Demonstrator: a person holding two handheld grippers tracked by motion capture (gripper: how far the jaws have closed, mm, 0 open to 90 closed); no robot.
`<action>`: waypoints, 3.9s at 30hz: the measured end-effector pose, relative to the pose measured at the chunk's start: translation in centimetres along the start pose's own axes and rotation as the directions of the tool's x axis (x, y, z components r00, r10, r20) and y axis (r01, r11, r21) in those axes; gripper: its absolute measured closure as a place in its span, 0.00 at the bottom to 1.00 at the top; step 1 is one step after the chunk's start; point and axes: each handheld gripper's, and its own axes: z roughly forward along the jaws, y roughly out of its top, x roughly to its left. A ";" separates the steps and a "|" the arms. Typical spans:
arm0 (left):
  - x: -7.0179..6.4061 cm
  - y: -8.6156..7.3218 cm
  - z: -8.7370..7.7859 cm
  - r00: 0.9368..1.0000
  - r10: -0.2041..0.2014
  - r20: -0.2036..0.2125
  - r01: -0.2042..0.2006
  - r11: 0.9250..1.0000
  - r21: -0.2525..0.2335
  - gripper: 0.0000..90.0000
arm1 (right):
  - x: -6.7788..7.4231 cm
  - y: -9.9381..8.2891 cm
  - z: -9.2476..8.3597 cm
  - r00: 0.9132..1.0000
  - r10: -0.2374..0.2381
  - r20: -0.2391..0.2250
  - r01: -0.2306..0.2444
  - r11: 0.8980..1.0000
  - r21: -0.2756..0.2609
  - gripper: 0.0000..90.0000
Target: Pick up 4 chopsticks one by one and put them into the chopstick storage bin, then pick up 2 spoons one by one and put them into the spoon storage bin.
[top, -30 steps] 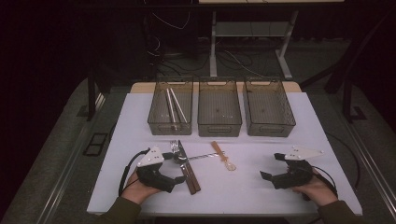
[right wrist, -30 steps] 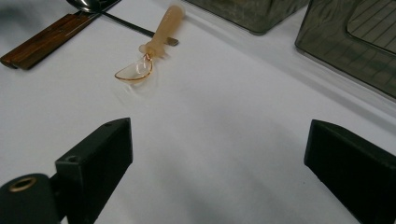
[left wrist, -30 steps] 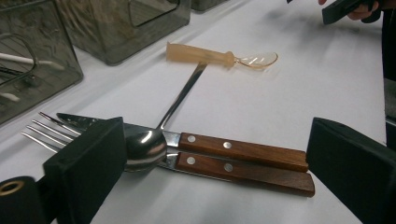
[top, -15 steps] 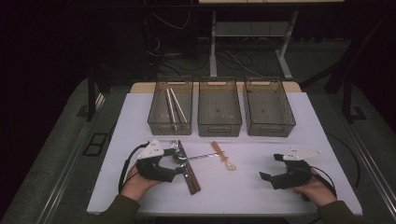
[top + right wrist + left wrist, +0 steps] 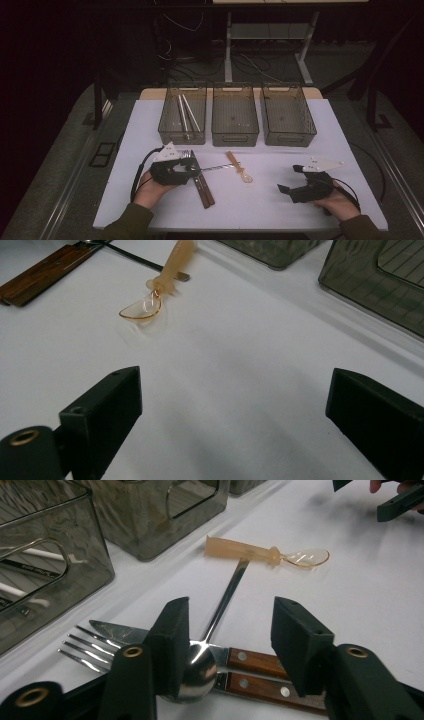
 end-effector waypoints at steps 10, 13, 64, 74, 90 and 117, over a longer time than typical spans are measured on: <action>-0.6 1.2 1.6 0.999 0.017 0.027 -0.017 1.000 0.008 0.61 | 0.0 0.0 0.0 1.000 -0.001 -0.003 0.001 1.000 0.000 0.09; -0.9 1.5 2.0 0.999 0.028 0.032 -0.028 1.000 0.006 0.57 | 0.1 0.1 0.1 1.000 0.014 -0.008 -0.014 1.000 -0.001 0.09; -1.6 -0.9 0.7 1.000 -0.020 -0.015 0.020 1.000 -0.024 0.00 | 2.7 10.4 10.6 0.997 0.006 -0.081 -0.001 0.998 0.064 0.46; -2.0 -1.3 0.0 0.999 -0.024 -0.021 0.024 0.999 -0.029 0.00 | 3.3 11.5 13.2 0.997 0.020 -0.074 -0.010 0.992 0.127 0.60; -1.9 -1.5 0.0 1.000 -0.020 -0.004 0.020 0.999 -0.038 0.00 | 3.9 11.6 15.4 0.999 -0.033 -0.040 0.041 0.975 0.219 0.79; -1.9 -1.5 0.1 1.000 -0.021 0.004 0.021 0.999 -0.031 0.00 | 3.2 13.8 11.6 0.995 0.000 -0.102 0.013 0.993 0.121 0.82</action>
